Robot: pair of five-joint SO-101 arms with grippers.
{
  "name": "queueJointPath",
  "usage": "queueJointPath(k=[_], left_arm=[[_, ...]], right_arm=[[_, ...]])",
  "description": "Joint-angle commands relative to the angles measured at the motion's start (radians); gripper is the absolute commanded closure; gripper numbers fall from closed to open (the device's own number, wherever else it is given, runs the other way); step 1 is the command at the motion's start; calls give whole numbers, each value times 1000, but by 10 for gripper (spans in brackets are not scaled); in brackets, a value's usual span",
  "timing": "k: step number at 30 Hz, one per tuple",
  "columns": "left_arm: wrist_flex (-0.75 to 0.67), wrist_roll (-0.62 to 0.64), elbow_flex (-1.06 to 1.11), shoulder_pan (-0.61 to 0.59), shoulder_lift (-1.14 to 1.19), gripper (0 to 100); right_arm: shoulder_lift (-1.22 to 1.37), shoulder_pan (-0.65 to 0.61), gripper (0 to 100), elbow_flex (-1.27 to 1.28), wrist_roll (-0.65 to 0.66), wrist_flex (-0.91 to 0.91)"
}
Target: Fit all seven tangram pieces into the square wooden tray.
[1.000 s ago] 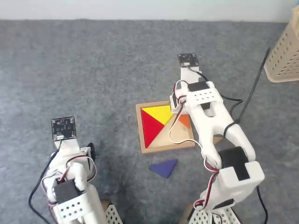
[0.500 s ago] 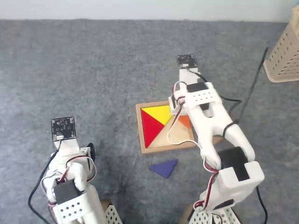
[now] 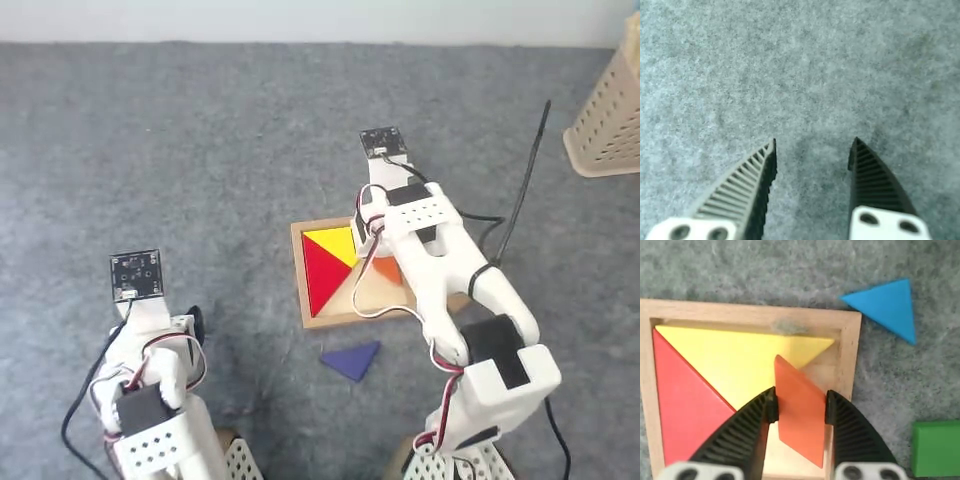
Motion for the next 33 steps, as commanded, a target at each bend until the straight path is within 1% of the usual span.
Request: queueJointPath(k=[1,4,7,15,17,21,24,30,33], left_arm=[[3,9,-19,0,-12,775],[3,9,-19,0,-12,775],[3,9,-19,0,-12,775],[3,9,-19,0,-12,775],[3,9,-19,0,-12,775],[3,9,-19,0,-12,775],[3,9,-19,0,-12,775],[3,9,-19,0,-12,775],[3,9,-19,0,-12,775]], right_arm=[[-18,-8,868,-8,25,4],[-25,-10,835,-12,29,21],[-28,-7,846,-12,58,22],[-28,-4,855,-12,61,18],[-21,-4,885,-12,64,18],[-18,-10,991,-8,66,16],[-18,-10,986,-6,69,21],[-28,-18,992,21,160,21],[-30,-53,992,46,255,22]])
